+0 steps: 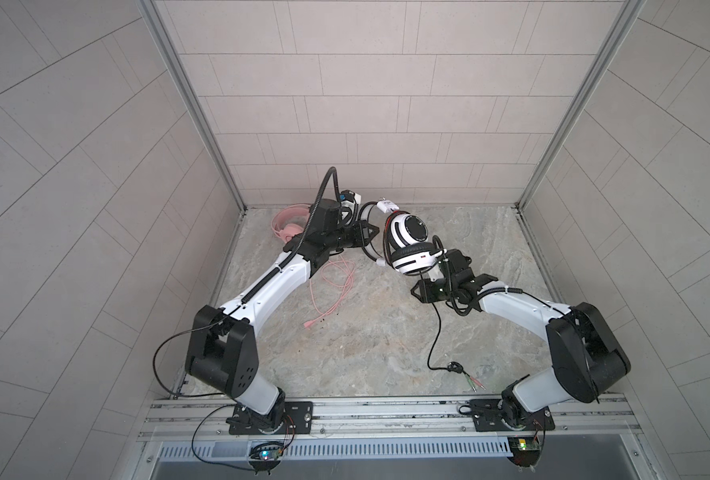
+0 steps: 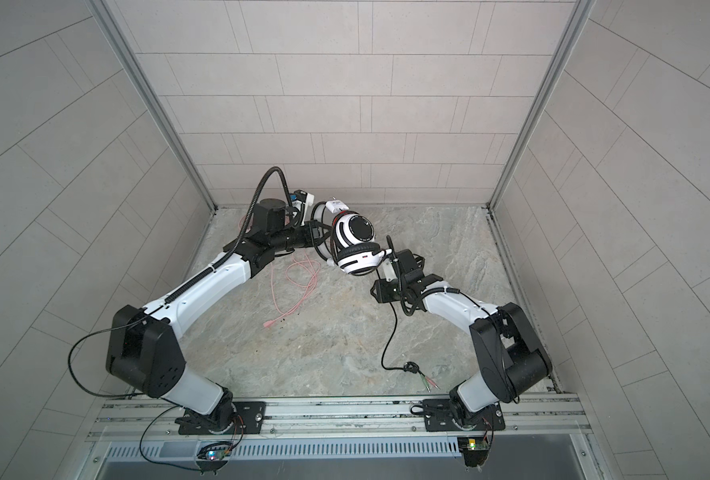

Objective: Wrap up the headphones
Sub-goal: 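Lower the right gripper to the hanging cable while left gripper raises headset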

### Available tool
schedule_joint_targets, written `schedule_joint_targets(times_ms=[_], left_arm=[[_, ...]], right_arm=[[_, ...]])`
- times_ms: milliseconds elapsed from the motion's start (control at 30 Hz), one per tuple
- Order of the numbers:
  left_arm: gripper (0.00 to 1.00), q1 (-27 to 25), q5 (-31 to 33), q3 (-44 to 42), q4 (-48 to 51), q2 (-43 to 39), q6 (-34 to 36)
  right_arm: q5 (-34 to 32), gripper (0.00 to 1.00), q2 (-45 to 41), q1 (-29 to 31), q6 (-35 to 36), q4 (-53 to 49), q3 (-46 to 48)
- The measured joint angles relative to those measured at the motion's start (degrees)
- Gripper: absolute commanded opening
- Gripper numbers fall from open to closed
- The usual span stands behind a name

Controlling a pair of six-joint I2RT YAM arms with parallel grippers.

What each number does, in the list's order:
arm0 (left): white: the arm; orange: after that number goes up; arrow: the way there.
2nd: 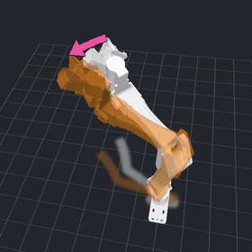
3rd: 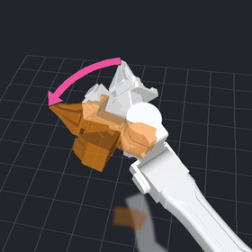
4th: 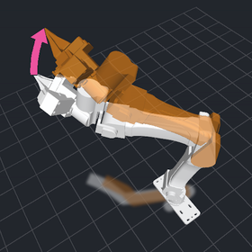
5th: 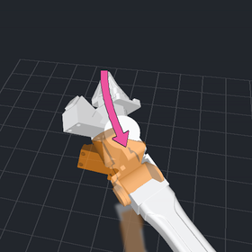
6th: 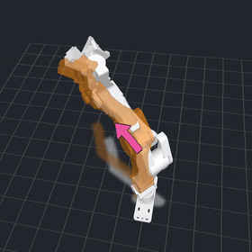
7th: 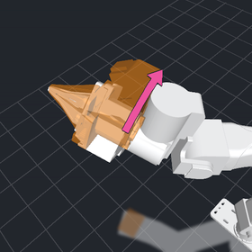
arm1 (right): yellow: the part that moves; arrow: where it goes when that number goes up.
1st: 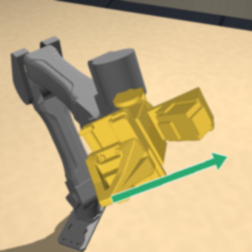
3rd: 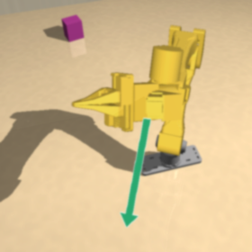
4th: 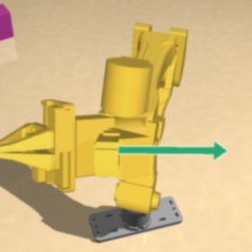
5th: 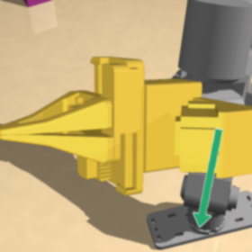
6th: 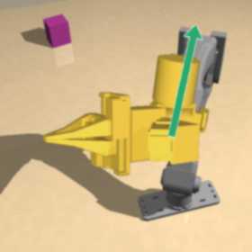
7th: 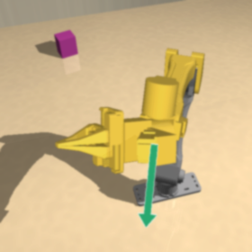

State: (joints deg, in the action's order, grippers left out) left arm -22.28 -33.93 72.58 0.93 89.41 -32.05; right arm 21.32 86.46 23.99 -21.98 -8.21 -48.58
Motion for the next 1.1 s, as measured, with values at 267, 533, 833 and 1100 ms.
schedule_joint_targets(times_ms=[267,533,833,1100], left_arm=[[0.0,5.16,-0.42,-2.51,-4.22,0.59,-5.77],[0.0,7.74,0.85,-2.89,-5.49,0.59,-8.68],[0.0,10.05,4.07,-4.04,-4.9,0.63,-11.67],[0.0,11.1,7.37,-4.04,-2.51,2.27,-13.49]], right_arm=[[0.33,0.3,0.02,3.65,-2.4,4.15,2.73],[-0.37,0.14,0.02,5.95,-4.0,4.94,5.86],[-2.75,0.04,0.02,9.03,-3.93,4.24,5.29],[-5.57,0.04,0.0,12.44,-3.52,2.51,4.44]])
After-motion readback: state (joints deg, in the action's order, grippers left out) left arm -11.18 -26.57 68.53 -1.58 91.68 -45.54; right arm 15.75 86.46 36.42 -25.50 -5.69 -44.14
